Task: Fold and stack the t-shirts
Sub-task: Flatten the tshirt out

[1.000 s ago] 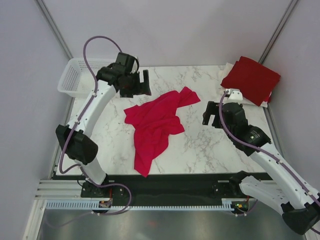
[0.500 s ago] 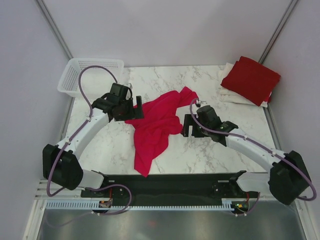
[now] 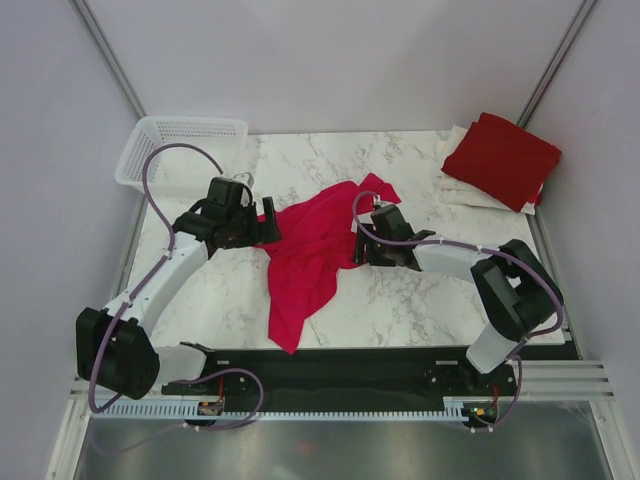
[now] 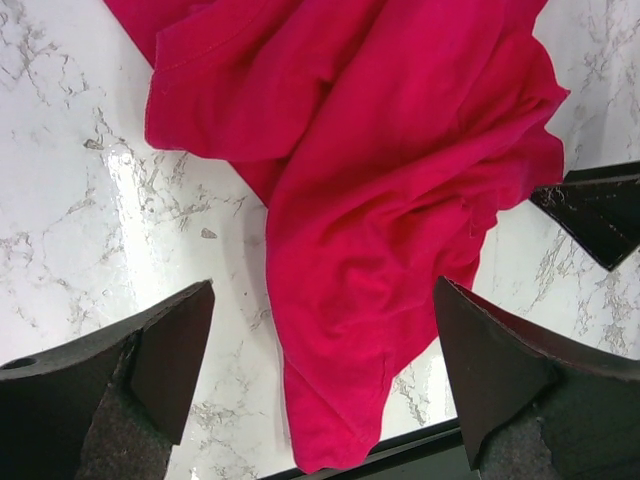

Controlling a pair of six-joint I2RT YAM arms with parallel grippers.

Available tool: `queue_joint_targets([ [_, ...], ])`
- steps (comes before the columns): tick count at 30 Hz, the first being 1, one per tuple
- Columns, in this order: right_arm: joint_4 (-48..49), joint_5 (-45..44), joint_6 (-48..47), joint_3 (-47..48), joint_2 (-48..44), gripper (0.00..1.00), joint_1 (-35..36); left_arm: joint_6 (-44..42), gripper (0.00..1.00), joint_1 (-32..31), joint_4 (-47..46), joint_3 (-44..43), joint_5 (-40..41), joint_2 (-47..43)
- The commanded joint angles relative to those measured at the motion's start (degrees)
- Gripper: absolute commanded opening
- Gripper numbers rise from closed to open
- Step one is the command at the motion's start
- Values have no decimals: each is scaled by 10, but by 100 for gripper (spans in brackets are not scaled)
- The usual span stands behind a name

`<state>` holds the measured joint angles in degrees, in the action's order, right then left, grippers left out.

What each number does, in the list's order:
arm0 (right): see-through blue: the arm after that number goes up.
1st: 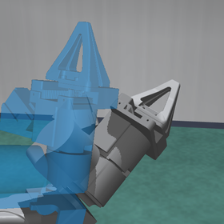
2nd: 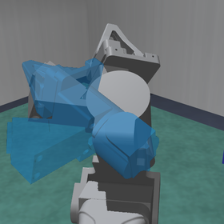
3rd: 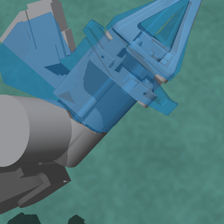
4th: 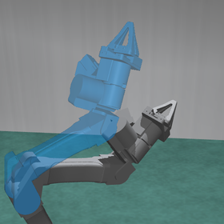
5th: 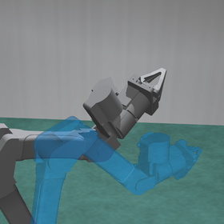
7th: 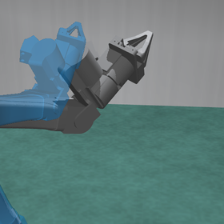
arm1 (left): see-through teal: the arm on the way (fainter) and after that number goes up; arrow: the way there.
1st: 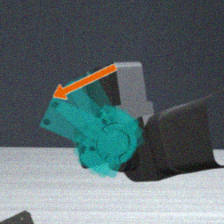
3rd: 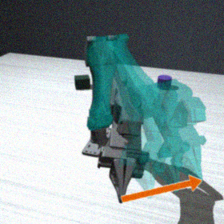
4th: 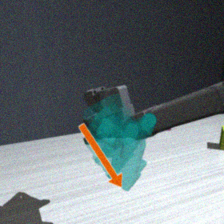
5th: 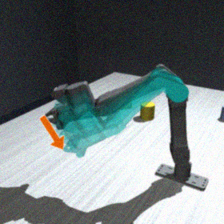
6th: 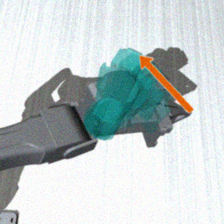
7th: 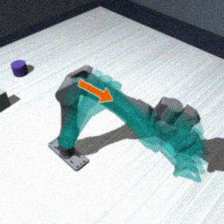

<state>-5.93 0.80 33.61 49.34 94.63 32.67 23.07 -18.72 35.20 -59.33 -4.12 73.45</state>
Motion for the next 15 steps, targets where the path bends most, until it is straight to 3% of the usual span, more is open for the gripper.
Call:
queue_joint_targets([
  [1,49,10,9,18,22,67,-1,-14,98,4,-31,11,-16,-17],
  [3,54,13,10,14,33,65,-1,-14,98,4,-34,13,-17,-17],
  [6,70,17,11,5,41,54,-1,-14,97,4,-39,16,-19,-12],
  [9,77,35,9,-6,39,26,-1,-13,97,6,-43,17,-21,-6],
  [10,73,38,9,-11,33,4,-1,-12,97,6,-44,13,-24,-3],
  [12,44,23,7,-21,-6,0,-1,-9,96,8,-44,6,-24,-3],
  [14,-40,-57,7,-28,-59,0,-1,-8,96,8,-43,-14,-22,-9],
  [15,-76,-97,13,-34,-132,0,-1,-7,96,8,-44,-23,-21,-12],
])
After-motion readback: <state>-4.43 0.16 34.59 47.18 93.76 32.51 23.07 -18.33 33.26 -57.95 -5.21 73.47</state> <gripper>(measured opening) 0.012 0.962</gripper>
